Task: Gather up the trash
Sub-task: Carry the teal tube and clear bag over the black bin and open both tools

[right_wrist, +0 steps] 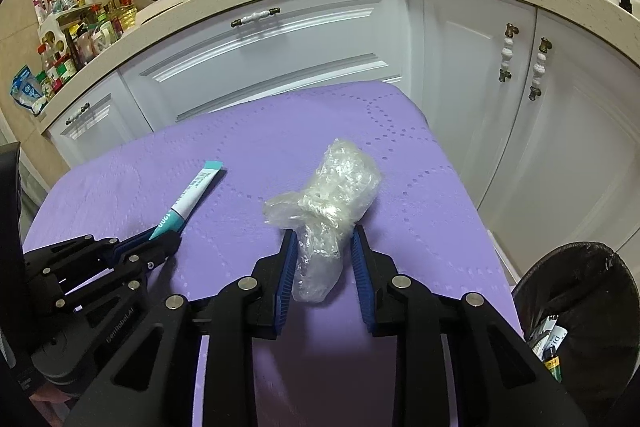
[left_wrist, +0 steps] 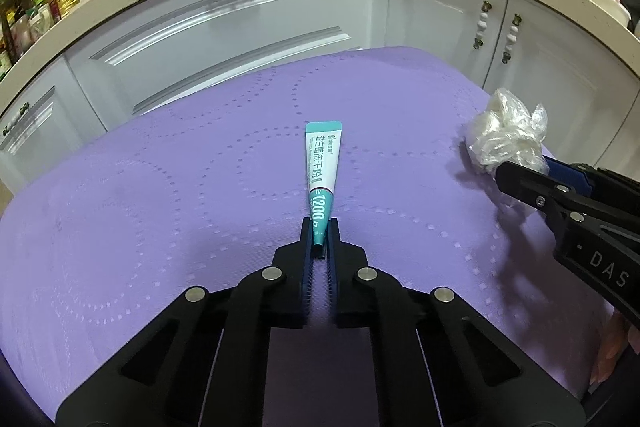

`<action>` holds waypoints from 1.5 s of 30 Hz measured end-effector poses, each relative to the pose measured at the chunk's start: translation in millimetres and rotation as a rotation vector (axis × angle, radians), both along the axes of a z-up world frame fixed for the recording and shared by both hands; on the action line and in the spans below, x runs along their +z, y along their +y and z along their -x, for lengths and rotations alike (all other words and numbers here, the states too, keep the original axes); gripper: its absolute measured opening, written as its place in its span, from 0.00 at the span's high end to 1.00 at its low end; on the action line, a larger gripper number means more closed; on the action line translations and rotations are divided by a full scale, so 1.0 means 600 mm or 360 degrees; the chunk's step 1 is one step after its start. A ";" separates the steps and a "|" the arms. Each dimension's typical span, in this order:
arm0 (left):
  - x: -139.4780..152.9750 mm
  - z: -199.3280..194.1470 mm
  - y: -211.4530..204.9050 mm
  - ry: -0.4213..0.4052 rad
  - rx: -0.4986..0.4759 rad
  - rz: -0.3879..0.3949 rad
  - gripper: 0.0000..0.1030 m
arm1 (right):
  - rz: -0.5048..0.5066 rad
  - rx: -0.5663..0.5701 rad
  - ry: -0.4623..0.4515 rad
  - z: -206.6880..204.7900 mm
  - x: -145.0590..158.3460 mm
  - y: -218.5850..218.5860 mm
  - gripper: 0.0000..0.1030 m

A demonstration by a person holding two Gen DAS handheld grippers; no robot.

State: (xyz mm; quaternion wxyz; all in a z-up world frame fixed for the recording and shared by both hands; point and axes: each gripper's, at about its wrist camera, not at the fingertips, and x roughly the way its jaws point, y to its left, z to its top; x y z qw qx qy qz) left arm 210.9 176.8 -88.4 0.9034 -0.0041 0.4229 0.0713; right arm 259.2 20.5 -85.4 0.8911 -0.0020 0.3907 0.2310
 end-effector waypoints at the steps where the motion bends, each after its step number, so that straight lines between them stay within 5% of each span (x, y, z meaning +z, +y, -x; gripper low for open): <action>1: 0.001 0.002 0.002 -0.0004 0.0007 -0.0001 0.94 | -0.0002 0.0000 0.0000 0.000 0.000 -0.001 0.73; 29: 0.050 0.146 0.036 -0.0166 0.0239 0.0002 0.95 | -0.0050 0.0004 -0.0123 0.085 0.043 -0.051 0.75; 45: 0.092 0.214 -0.038 -0.0282 0.0132 0.0028 0.95 | -0.0042 -0.0124 -0.0233 0.157 0.076 -0.137 0.75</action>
